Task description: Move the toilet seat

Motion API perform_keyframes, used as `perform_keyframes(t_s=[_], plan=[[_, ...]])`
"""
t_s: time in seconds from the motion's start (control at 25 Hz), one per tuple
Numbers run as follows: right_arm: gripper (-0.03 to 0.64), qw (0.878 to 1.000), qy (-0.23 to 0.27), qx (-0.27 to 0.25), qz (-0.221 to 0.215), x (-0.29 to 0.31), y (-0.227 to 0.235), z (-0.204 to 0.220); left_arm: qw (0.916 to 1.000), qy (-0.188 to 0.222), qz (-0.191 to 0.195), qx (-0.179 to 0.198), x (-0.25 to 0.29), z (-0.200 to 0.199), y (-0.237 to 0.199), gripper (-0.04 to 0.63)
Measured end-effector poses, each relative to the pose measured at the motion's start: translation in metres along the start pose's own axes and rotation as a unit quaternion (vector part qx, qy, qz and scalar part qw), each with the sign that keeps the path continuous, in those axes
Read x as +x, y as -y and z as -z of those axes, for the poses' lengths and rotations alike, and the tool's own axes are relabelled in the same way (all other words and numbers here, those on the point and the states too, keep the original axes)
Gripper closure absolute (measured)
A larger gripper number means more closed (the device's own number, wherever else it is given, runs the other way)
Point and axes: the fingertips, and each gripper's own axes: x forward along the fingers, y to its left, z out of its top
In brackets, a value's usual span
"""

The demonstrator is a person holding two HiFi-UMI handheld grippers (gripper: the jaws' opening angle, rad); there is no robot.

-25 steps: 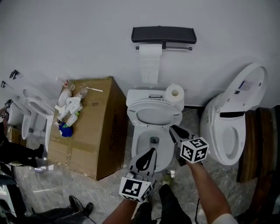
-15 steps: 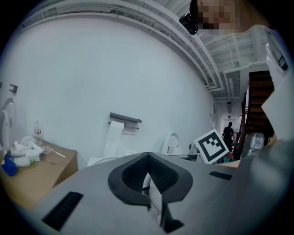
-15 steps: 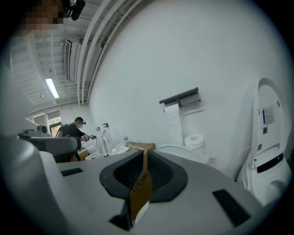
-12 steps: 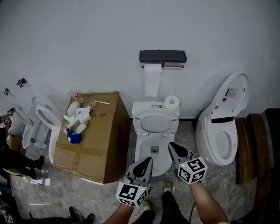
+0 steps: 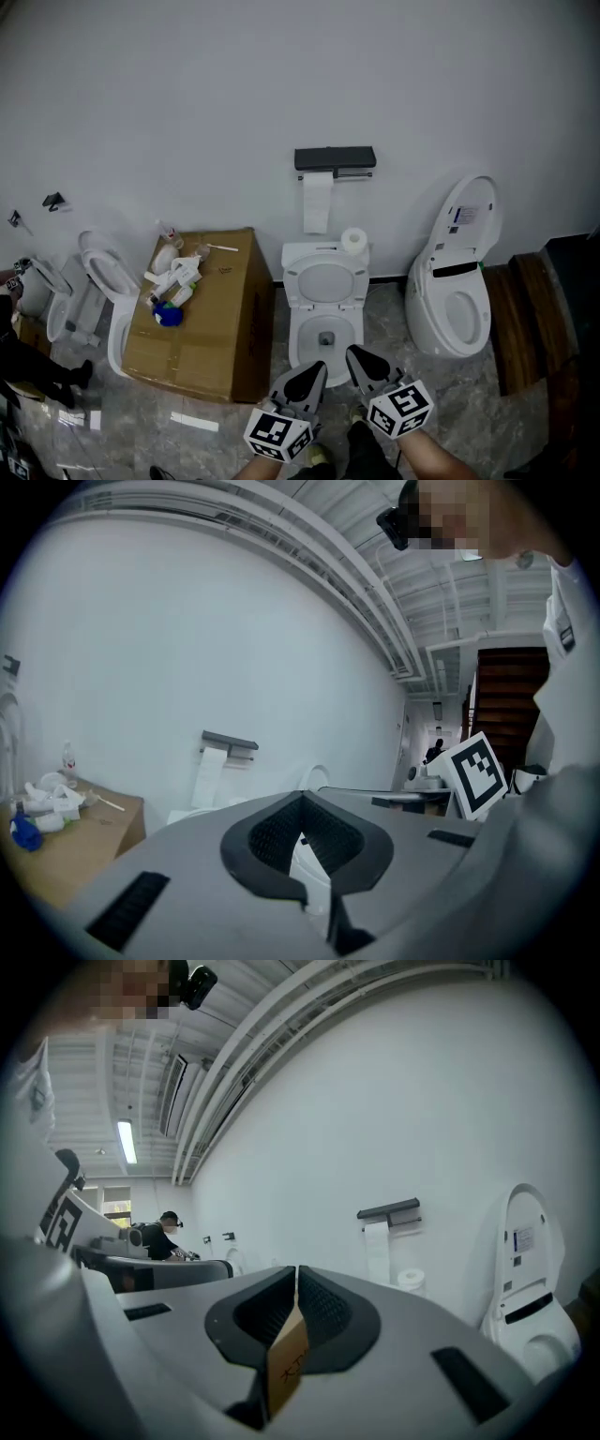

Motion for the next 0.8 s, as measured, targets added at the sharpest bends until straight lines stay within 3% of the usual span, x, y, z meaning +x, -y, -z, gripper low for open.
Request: perform_keyframes(t_s=[0.24, 0.52, 0.8], plan=[[0.595, 1.0, 0.008, -0.007, 0.003, -0.042, -0.046, -0.009, 0.9996, 0.005, 0.024, -0.012, -0.046, -0.018, 0.026, 0.588], [0.595, 1.0, 0.027, -0.015, -0.001, -0.072, -0.083, -0.029, 0.9994, 0.014, 0.025, 0.018, -0.08, -0.036, 0.047, 0.588], [0.6, 0.999, 0.028, -0.027, 0.008, -0.083, -0.098, -0.041, 0.9992, 0.018, 0.03, 0.021, -0.096, -0.047, 0.056, 0.588]])
